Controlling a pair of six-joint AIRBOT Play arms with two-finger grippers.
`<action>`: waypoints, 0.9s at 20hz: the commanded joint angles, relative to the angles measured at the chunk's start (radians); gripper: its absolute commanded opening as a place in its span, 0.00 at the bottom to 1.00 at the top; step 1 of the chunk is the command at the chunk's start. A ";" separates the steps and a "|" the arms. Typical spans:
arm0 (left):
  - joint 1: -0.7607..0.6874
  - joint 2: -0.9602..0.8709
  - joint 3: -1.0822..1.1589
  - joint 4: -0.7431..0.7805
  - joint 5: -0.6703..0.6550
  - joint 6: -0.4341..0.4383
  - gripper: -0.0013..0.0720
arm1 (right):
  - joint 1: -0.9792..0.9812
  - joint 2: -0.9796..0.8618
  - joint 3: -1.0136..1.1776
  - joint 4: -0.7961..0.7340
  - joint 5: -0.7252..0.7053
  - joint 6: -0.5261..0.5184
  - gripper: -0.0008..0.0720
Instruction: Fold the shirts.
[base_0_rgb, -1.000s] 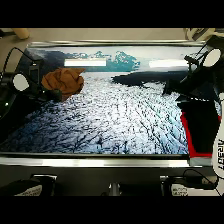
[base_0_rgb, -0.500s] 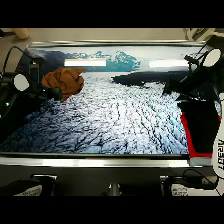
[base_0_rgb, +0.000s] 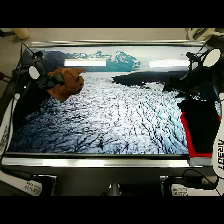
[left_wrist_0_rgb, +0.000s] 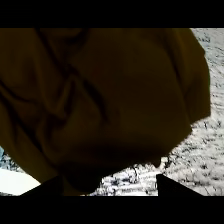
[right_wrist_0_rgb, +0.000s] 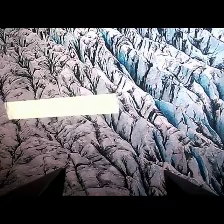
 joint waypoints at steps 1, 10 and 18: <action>0.053 -0.264 0.261 -0.059 -0.023 -0.028 0.95 | 0.000 -0.001 0.000 0.002 -0.009 -0.002 0.92; 0.039 -0.317 0.332 -0.166 0.109 0.021 0.05 | 0.000 0.001 0.000 0.003 -0.062 -0.019 0.92; -0.158 0.390 0.329 -0.158 -0.006 0.374 0.05 | -0.001 0.237 0.087 -0.095 -0.167 -0.108 0.92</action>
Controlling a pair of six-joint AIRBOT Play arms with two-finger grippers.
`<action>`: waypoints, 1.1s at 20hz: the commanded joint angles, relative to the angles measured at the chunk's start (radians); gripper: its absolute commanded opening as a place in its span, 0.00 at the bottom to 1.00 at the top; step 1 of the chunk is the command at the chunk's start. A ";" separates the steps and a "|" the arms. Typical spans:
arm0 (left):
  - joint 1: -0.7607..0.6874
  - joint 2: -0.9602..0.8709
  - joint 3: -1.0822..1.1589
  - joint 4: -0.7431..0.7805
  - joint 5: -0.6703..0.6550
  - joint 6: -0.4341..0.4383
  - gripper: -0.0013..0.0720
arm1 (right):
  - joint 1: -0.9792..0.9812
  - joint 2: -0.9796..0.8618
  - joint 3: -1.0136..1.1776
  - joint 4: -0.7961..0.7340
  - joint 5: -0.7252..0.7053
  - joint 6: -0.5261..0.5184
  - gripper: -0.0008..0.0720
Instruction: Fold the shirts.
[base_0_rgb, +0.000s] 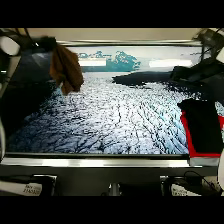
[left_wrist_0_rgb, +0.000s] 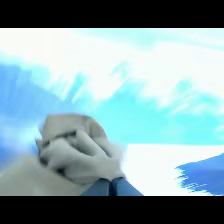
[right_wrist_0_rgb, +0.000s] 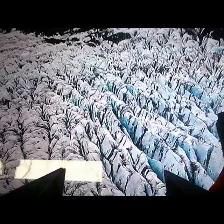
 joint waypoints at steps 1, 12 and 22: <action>-0.125 0.290 -0.005 0.005 -0.116 0.078 0.05 | 0.000 0.157 0.051 -0.068 -0.034 -0.017 0.92; -0.588 0.304 -0.615 0.162 -0.124 -0.241 0.05 | 0.000 0.351 -0.135 -0.085 0.308 0.033 0.92; -0.362 0.207 -0.661 0.070 -0.478 -0.119 1.00 | 0.000 0.279 -0.808 0.229 0.139 -0.042 0.95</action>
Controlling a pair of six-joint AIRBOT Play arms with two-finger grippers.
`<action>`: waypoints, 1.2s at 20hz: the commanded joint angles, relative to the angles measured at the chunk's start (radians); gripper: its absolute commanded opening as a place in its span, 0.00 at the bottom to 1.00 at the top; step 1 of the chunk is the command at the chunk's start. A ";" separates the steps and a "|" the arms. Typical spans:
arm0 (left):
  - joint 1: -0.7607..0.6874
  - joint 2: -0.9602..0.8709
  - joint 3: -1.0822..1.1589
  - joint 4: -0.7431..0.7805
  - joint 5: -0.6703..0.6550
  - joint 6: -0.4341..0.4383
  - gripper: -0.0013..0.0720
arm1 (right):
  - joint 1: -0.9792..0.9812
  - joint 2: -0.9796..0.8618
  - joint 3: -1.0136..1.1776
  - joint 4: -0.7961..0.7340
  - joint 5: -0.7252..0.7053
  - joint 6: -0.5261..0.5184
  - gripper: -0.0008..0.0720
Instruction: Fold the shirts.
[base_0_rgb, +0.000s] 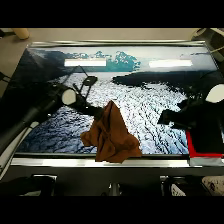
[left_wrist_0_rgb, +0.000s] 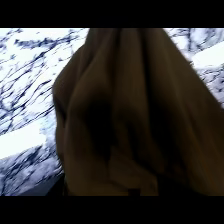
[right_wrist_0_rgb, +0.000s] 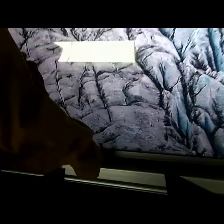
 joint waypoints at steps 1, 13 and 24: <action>0.131 0.101 -0.109 -0.028 -0.136 0.065 1.00 | 0.000 -0.007 -0.222 0.085 -0.048 -0.049 0.95; 0.059 0.049 -0.546 -0.469 0.379 0.063 0.47 | 0.249 -0.140 -0.451 0.301 -0.373 -0.190 0.98; 0.254 0.399 -0.197 0.183 0.092 0.086 0.05 | 0.137 -0.024 -0.048 0.086 -0.237 -0.190 0.04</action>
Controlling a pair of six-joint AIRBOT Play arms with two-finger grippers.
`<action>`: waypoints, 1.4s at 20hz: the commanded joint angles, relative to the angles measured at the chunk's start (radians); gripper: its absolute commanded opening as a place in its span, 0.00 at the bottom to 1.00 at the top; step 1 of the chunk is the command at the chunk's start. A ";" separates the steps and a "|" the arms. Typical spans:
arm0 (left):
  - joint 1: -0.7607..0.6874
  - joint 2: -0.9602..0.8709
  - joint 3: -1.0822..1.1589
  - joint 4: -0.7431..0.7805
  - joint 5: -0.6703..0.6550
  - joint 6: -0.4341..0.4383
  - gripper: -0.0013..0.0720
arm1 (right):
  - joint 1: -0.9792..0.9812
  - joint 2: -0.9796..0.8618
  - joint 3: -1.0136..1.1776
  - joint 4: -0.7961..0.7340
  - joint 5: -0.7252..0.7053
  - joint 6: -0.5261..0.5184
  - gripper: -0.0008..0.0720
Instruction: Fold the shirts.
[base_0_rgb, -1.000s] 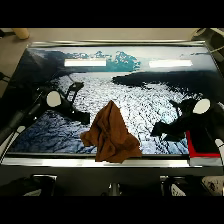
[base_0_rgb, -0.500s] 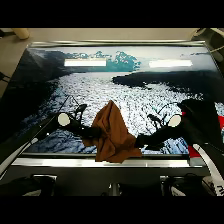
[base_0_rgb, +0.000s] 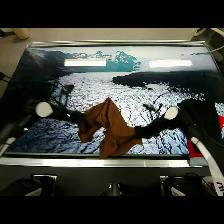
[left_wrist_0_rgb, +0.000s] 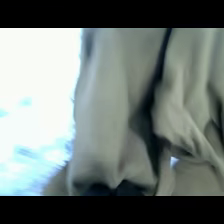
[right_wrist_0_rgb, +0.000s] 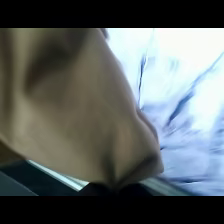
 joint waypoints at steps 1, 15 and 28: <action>0.095 0.179 0.216 0.328 -0.122 -0.010 0.05 | -0.157 0.143 0.299 -0.186 0.107 0.005 0.04; 0.276 0.519 0.468 0.343 -0.221 -0.069 0.05 | -0.332 0.553 0.656 -0.297 0.082 0.163 0.04; 0.276 0.292 -0.420 -0.081 0.204 -0.070 0.05 | -0.330 -0.230 0.309 0.168 -0.119 0.133 0.50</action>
